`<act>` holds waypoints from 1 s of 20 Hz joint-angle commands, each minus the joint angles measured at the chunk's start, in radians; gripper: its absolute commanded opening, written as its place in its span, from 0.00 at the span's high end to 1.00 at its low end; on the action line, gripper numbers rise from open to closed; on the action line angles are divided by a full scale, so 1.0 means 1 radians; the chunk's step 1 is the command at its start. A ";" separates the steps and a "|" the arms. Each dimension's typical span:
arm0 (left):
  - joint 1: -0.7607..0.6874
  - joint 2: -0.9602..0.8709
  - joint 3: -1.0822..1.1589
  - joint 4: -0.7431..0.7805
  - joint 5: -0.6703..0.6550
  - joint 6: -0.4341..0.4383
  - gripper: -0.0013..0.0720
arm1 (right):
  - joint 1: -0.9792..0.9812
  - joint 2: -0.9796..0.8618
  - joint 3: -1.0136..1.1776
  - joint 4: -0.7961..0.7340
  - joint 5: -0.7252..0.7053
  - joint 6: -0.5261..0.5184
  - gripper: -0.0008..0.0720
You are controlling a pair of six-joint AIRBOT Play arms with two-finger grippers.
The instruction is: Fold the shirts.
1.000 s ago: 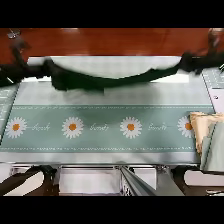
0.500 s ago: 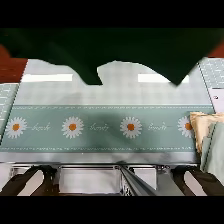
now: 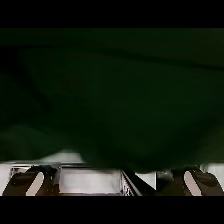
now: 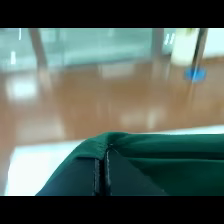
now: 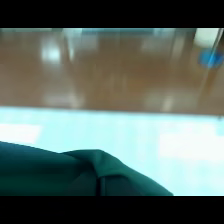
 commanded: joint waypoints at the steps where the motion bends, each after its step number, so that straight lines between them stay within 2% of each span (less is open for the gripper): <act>1: -0.020 -0.040 -0.258 -0.036 0.061 -0.026 0.96 | 0.000 0.009 -0.296 0.060 -0.095 0.003 0.97; 4: -0.020 -0.178 -0.415 -0.079 0.153 -0.026 0.95 | 0.005 -0.070 -0.596 0.149 -0.304 -0.068 0.97; 6: -0.020 -0.307 -0.446 -0.082 0.196 -0.025 0.95 | 0.005 -0.192 -0.708 0.194 -0.417 -0.120 0.97; 9: -0.021 -0.520 -0.444 -0.085 0.308 -0.025 0.95 | 0.005 -0.454 -0.727 0.251 -0.584 -0.183 0.97; 12: -0.021 -0.718 -0.438 -0.121 0.417 -0.049 0.96 | 0.005 -0.766 -0.623 0.360 -0.717 -0.209 0.97; 16: -0.021 -0.935 -0.392 -0.200 0.548 -0.130 0.95 | 0.005 -1.120 -0.340 0.478 -0.692 -0.196 0.97; 18: -0.021 -0.994 -0.353 -0.239 0.532 -0.129 0.95 | 0.004 -1.218 -0.229 0.488 -0.611 -0.177 0.97; 20: -0.021 -1.002 -0.348 -0.243 0.453 -0.111 0.95 | -0.011 -1.231 -0.208 0.481 -0.505 -0.192 0.97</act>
